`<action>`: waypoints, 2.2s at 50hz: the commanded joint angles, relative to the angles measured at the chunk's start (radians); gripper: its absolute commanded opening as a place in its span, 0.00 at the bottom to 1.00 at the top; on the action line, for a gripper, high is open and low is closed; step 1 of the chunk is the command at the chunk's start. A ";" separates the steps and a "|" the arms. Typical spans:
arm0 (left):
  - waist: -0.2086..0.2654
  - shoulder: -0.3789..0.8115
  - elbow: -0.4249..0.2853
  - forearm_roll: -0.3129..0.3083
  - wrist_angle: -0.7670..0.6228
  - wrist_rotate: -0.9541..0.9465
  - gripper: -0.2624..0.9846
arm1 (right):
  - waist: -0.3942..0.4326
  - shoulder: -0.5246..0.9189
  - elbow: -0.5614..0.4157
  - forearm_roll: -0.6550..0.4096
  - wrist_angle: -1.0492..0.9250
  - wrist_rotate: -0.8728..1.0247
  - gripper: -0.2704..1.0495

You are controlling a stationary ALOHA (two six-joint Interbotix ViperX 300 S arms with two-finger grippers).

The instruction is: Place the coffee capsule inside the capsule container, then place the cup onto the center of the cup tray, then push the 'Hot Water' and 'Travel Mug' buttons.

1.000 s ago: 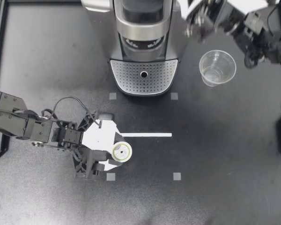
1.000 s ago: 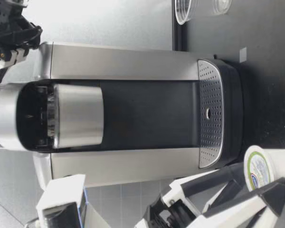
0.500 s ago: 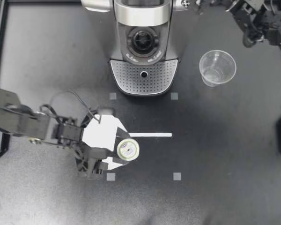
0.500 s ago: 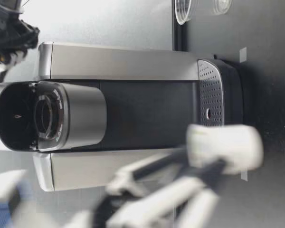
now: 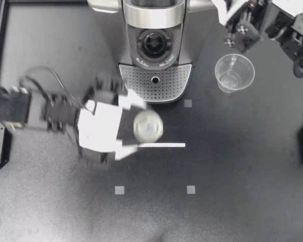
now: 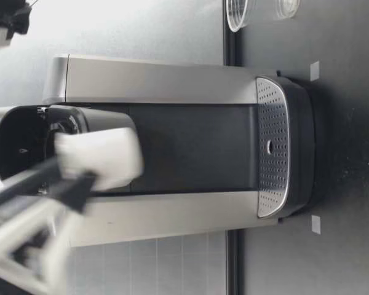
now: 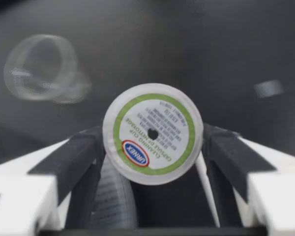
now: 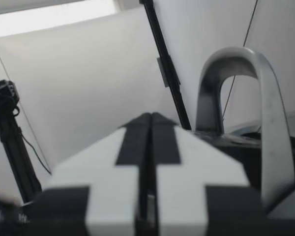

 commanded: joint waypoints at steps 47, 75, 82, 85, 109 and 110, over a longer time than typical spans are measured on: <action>0.009 0.021 -0.124 0.637 0.213 -0.213 0.63 | 0.003 -0.127 0.095 -0.002 -0.005 -0.009 0.30; 0.046 0.041 -0.127 0.634 0.216 -0.250 0.66 | 0.003 -0.132 0.100 -0.002 -0.005 -0.011 0.30; 0.046 0.046 -0.132 0.637 0.216 -0.276 0.76 | 0.003 -0.132 0.100 -0.002 -0.005 -0.011 0.30; 0.046 0.048 -0.132 0.637 0.218 -0.278 0.79 | 0.003 -0.132 0.101 -0.002 -0.005 -0.009 0.30; 0.012 -0.003 -0.092 0.629 0.183 -0.318 0.81 | 0.002 -0.118 0.069 0.012 0.011 -0.008 0.30; 0.006 -0.012 -0.083 0.627 0.172 -0.328 0.81 | -0.002 -0.115 0.060 0.014 0.018 -0.008 0.30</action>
